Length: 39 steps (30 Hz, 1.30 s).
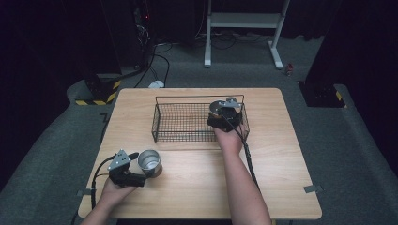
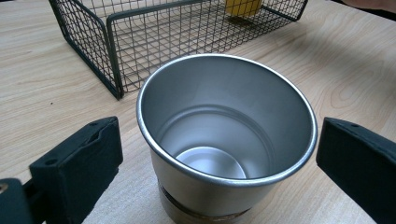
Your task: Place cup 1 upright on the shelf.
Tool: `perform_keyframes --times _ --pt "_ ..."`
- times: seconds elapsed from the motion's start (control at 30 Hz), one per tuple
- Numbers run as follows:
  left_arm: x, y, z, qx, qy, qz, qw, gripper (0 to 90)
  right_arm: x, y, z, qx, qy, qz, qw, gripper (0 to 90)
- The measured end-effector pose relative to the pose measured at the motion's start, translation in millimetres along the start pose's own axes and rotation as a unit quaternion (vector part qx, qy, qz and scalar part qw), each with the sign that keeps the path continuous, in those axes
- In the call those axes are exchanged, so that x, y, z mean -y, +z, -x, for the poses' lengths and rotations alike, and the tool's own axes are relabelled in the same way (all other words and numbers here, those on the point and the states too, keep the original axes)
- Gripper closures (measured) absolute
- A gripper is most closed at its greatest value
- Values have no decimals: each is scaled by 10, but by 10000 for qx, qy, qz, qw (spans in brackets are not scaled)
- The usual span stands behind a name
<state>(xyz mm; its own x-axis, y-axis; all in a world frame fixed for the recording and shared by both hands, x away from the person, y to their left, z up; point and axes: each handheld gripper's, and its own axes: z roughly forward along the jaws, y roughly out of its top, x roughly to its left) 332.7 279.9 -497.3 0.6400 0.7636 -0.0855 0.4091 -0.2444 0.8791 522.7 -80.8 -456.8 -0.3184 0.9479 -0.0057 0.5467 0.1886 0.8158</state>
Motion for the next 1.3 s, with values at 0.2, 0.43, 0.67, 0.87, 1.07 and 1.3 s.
perform_keyframes --times 0.2,0.43,0.67,0.87,1.07,1.3 --pt "1 -2 2 7 1 -2 10000 11 36 39 -37 -17 -37 -85 10000 150" --pt "4 0 2 -1 -7 -1 10000 10 41 62 -41 7 -87 -58 9999 150" --pt "8 8 1 4 15 -24 10000 10 44 75 -32 59 -94 -44 9999 150" --pt "7 8 3 19 24 -22 10000 10 52 78 -10 82 -66 -86 9999 150" --pt "3 5 3 16 32 -26 10000 10 51 81 -9 64 -37 -82 9999 149" --pt "4 8 5 21 35 -41 10000 10 61 83 0 59 -31 -124 9999 149"
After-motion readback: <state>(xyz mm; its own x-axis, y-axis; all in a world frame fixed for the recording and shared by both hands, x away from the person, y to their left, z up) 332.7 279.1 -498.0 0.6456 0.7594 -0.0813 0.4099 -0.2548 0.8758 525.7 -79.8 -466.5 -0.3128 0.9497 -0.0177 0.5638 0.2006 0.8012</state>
